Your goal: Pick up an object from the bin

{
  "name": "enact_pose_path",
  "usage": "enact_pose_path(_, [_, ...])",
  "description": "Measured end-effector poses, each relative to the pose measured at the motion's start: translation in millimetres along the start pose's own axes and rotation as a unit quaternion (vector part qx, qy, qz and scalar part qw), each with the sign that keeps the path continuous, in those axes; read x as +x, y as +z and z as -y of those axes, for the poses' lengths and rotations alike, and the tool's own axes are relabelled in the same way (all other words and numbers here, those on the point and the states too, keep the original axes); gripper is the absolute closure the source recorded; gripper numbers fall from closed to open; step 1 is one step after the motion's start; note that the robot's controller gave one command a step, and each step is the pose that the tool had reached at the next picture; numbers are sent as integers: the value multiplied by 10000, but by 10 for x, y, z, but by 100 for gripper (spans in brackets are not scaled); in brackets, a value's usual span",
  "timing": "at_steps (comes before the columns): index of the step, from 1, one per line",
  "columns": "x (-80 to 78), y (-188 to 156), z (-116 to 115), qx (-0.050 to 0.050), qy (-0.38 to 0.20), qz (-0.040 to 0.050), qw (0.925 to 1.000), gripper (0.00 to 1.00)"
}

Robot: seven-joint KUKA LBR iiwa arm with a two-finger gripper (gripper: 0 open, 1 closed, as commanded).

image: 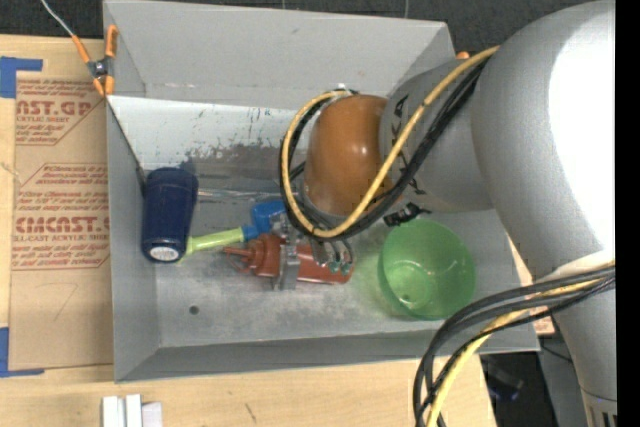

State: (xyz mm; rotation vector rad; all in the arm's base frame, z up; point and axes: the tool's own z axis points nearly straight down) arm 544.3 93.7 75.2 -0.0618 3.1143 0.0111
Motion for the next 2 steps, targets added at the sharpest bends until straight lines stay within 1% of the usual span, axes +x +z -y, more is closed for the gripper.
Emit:
enact_pose_path(1, [-1, -1, 0, -1, 1, 0, 10000, 100])
enact_pose_path(2, [12, -948, 30, 5, -26, -47, 10000, 100])
